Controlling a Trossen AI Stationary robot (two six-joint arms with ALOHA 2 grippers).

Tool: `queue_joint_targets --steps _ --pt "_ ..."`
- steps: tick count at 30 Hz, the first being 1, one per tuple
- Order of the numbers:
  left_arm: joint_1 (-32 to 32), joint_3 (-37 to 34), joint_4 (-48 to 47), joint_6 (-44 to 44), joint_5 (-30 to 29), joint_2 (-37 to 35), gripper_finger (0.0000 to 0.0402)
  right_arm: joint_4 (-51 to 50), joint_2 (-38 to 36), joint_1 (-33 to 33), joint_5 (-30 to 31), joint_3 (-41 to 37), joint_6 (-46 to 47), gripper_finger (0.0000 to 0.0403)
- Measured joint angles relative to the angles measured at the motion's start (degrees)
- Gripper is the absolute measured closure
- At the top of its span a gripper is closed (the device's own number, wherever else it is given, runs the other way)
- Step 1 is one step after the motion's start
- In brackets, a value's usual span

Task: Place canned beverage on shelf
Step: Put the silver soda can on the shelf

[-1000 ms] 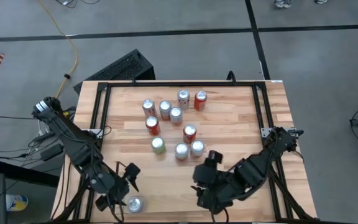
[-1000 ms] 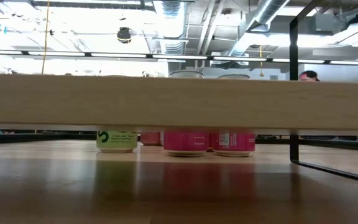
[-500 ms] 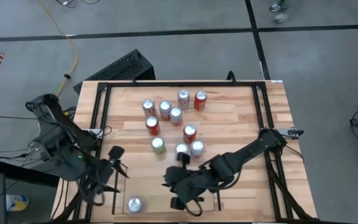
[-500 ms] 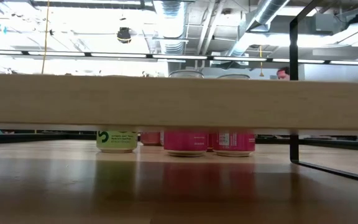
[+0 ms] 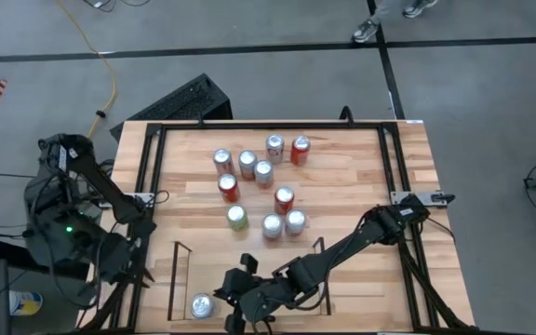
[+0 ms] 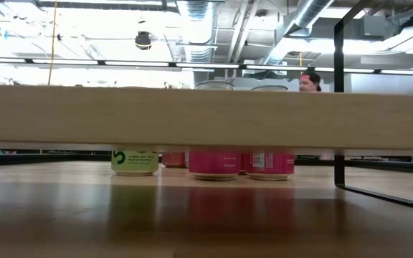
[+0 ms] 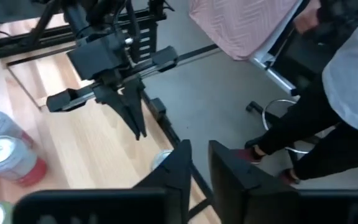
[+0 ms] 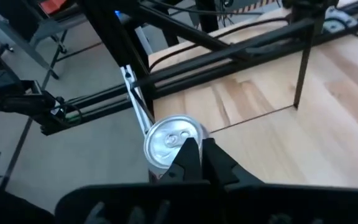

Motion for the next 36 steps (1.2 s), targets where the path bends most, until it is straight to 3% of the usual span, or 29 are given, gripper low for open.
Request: queue_joint_targets --steps 5,36 --pt "-3.03 0.00 -0.01 -0.46 -2.98 -0.08 0.0399 0.34 0.46 0.84 0.05 0.00 1.19 0.0403" --pt "-3.98 0.00 0.06 -0.63 -5.54 -0.05 0.0401 1.56 3.26 0.95 -2.74 0.07 2.61 0.0403"
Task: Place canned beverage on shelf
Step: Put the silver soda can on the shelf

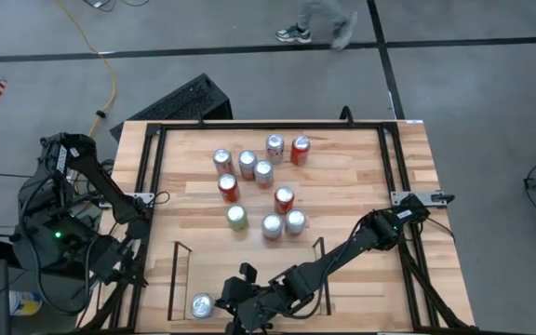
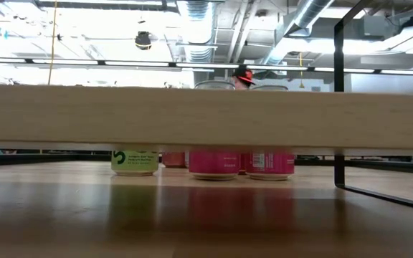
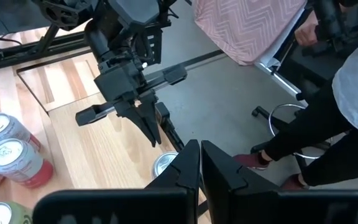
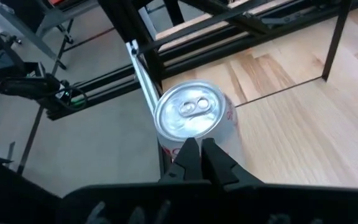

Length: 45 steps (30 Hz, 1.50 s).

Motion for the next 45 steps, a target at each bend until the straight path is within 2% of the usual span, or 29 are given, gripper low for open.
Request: queue_joint_targets --steps 16,29,37,45 --pt "0.01 0.00 0.08 0.00 -0.77 0.00 0.0401 1.18 0.00 -0.26 -0.73 0.00 -0.17 0.0403" --pt "0.04 0.00 0.10 0.17 -11.24 0.00 0.0402 -0.54 0.00 1.88 2.48 0.00 -0.25 0.0403" --pt "0.04 0.00 0.43 -1.35 -12.23 0.00 0.0402 0.61 -0.04 1.14 2.50 -0.01 -3.91 0.0403" --pt "0.04 0.00 0.34 -2.43 -12.10 0.01 0.0402 9.87 1.62 0.54 1.33 -3.72 -4.04 0.0403"
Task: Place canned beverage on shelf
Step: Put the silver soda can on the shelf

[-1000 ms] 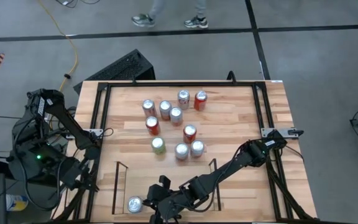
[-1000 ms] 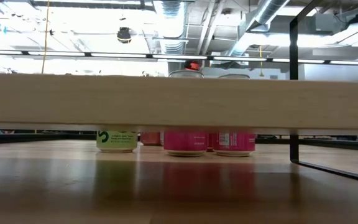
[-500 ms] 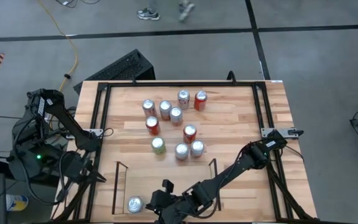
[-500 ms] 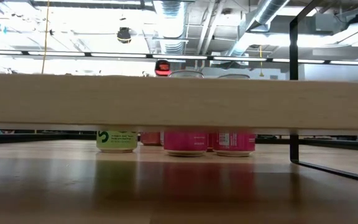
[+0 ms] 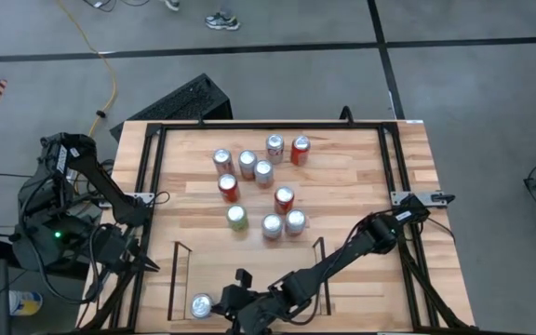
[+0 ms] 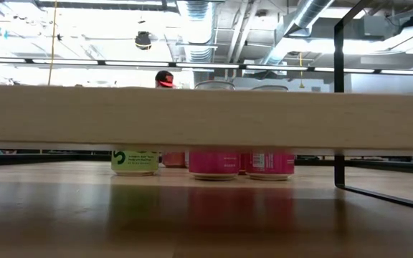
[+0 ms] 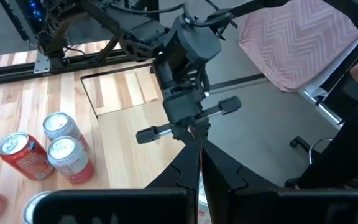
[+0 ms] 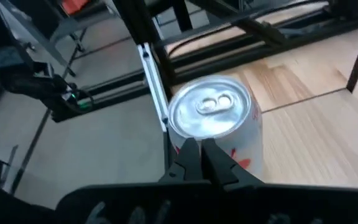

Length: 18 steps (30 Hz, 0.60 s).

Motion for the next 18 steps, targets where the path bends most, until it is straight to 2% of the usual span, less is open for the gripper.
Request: queue_joint_targets --steps 5,18 --pt "0.00 0.00 -0.07 0.04 0.04 0.01 0.0402 -1.15 -0.96 -0.10 -0.19 -0.69 0.07 0.0403" --pt "0.00 0.00 -0.09 -0.54 0.09 0.00 0.0401 1.04 -0.98 -1.80 -7.66 -0.69 -4.83 0.0403"
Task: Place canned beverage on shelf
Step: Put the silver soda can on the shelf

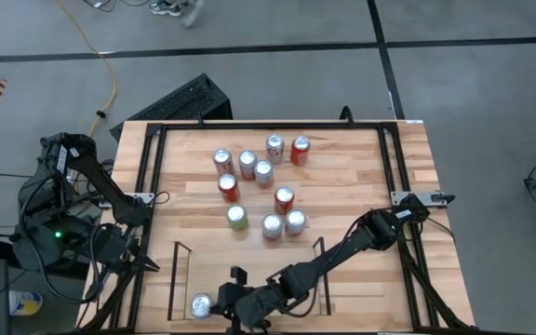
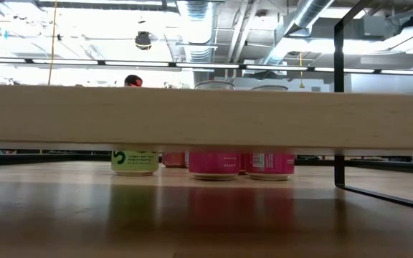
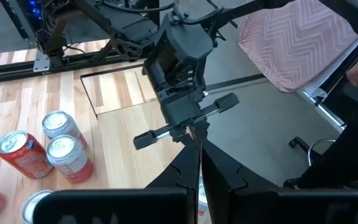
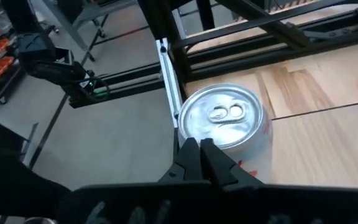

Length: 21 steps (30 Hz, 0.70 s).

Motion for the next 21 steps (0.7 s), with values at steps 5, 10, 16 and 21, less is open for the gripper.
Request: queue_joint_targets --steps 5,10,16,21 --pt "0.00 0.00 0.00 -0.52 0.01 0.01 0.0401 0.31 0.02 -0.50 -0.34 0.00 -0.65 0.0403" --pt "0.00 0.00 -0.11 -0.07 0.04 0.01 0.0401 -0.25 0.02 0.32 2.14 0.00 0.07 0.0403" --pt "0.00 0.00 -0.11 1.55 -0.07 0.00 0.0401 -5.38 -0.59 2.22 8.97 0.07 3.03 0.0403" --pt "0.00 0.00 -0.08 1.15 -0.16 0.01 0.0401 -4.80 -0.55 1.57 7.57 0.07 3.91 0.0403"
